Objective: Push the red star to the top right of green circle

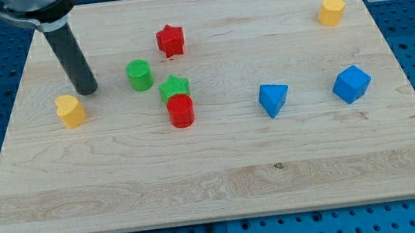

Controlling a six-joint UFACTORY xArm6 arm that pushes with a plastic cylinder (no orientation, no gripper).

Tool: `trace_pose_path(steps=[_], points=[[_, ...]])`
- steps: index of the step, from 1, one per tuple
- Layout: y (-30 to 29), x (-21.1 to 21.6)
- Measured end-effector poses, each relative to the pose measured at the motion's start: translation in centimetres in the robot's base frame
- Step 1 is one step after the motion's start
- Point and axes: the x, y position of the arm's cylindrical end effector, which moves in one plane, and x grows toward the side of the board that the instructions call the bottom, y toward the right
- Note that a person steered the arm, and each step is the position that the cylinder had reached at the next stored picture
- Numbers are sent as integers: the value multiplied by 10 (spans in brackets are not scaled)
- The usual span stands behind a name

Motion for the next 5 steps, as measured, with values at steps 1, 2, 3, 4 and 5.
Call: trace_pose_path(steps=[1, 2, 3, 4, 5], points=[[55, -1], [88, -4], [42, -6], [-10, -44], [4, -111]])
